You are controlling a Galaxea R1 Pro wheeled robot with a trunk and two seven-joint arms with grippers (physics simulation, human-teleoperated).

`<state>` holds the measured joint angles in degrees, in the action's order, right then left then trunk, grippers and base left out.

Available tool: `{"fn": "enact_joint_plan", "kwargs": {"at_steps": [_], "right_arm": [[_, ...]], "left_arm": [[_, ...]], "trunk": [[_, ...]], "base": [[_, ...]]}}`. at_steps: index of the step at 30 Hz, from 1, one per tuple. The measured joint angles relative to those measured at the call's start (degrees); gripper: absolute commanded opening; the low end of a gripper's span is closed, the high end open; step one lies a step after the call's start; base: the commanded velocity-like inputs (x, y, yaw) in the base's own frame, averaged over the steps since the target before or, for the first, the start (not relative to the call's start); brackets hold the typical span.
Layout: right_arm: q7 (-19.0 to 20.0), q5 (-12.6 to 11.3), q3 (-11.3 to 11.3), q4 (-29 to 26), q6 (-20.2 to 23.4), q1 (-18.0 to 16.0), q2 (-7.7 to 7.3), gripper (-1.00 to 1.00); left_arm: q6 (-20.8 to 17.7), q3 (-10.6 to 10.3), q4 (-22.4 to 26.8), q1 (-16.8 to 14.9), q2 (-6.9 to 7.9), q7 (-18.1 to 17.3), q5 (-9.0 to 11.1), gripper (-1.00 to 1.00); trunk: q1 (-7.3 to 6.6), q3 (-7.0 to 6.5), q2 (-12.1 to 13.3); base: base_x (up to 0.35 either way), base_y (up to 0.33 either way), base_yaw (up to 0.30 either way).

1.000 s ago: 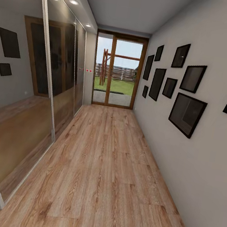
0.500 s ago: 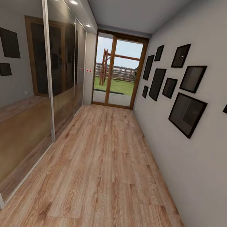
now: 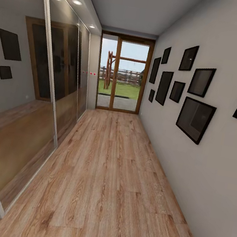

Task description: Pick up the two gym shoes and the two sandals from the corridor floor and place them onto the hallstand (shoe rack) in the corridor, making sure they are on the rack and not on the floor. Arrange them so the two gym shoes are next to each other and the two sandals are next to each other.

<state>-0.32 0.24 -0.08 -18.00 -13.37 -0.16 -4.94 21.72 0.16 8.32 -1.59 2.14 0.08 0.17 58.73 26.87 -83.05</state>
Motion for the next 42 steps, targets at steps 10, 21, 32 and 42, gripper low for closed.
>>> {"fn": "enact_joint_plan", "kwargs": {"at_steps": [10, 21, 32, 42], "right_arm": [[0.0, -0.13, -0.23, -9.51, -0.58, -0.26, -0.35, 1.0], [0.06, -0.42, -0.24, -14.84, -0.67, -1.19, -0.1, 1.0], [0.18, -0.23, -0.16, -17.41, -0.74, -2.56, 0.07, 1.0], [0.4, -0.09, 0.13, -17.37, -2.95, -3.09, 0.2, 1.0]], "left_arm": [[0.06, 0.16, 8.67, -3.57, 1.02, 0.0, 0.3, 1.0], [0.07, 0.18, 9.69, -6.15, 1.03, -0.07, 0.38, 1.0], [0.12, 0.17, 9.78, -7.41, 1.1, -0.59, 0.24, 1.0], [0.15, 0.36, 9.92, -7.48, 3.06, -0.56, 0.33, 1.0]], "trunk": [[0.0, -0.01, 0.0], [0.0, -0.01, 0.0], [0.0, 0.0, 0.0], [0.0, 0.0, 0.0]], "base": [[0.0, 0.0, 0.0], [0.0, 0.0, 0.0], [0.0, 0.0, 0.0], [0.0, 0.0, 0.0]]}}
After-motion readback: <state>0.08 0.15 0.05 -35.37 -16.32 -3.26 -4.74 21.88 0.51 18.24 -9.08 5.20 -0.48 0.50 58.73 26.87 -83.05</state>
